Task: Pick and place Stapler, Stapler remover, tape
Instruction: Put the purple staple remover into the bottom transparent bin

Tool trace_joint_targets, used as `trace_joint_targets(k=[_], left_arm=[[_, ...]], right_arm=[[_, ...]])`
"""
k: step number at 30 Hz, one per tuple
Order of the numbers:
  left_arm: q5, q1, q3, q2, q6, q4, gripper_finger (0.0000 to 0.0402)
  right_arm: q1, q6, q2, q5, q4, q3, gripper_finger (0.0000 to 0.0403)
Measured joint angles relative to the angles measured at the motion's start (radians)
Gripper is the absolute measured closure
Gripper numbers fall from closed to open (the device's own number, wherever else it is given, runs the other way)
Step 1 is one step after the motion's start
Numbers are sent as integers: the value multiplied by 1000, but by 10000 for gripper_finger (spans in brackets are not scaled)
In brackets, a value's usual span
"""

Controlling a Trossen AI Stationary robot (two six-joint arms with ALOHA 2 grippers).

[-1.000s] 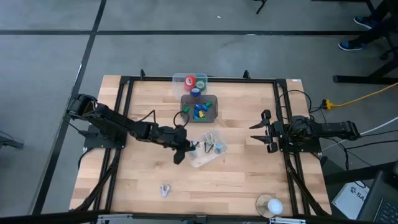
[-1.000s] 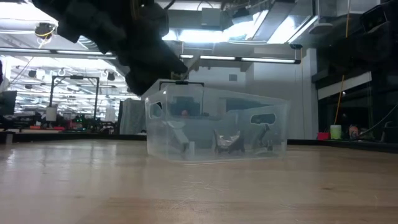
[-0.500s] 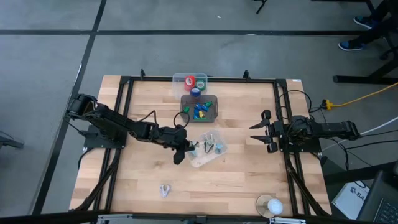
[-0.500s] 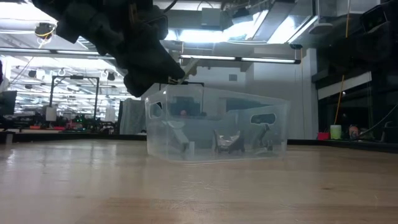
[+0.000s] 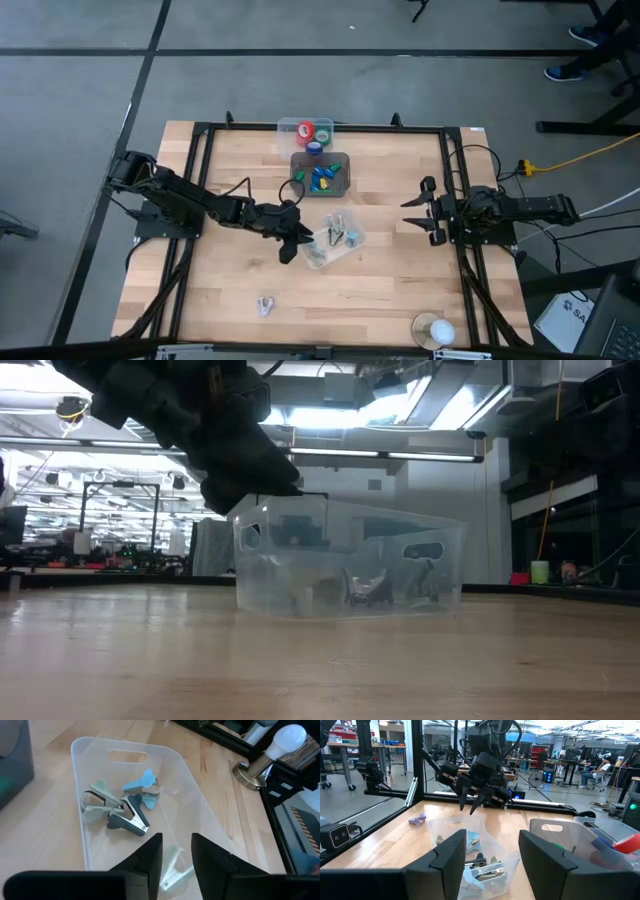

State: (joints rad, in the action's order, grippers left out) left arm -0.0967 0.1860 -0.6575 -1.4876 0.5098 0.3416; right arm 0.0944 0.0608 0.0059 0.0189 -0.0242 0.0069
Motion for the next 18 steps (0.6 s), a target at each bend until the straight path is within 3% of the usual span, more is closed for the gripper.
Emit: trace_joint_targets(k=[11, 18], left_arm=[[-16, 3, 0, 0, 0, 17, 274], [47, 41, 0, 0, 0, 60, 274]], right_arm=[[0, 0, 0, 0, 0, 0, 215], [0, 0, 0, 0, 0, 0, 215]])
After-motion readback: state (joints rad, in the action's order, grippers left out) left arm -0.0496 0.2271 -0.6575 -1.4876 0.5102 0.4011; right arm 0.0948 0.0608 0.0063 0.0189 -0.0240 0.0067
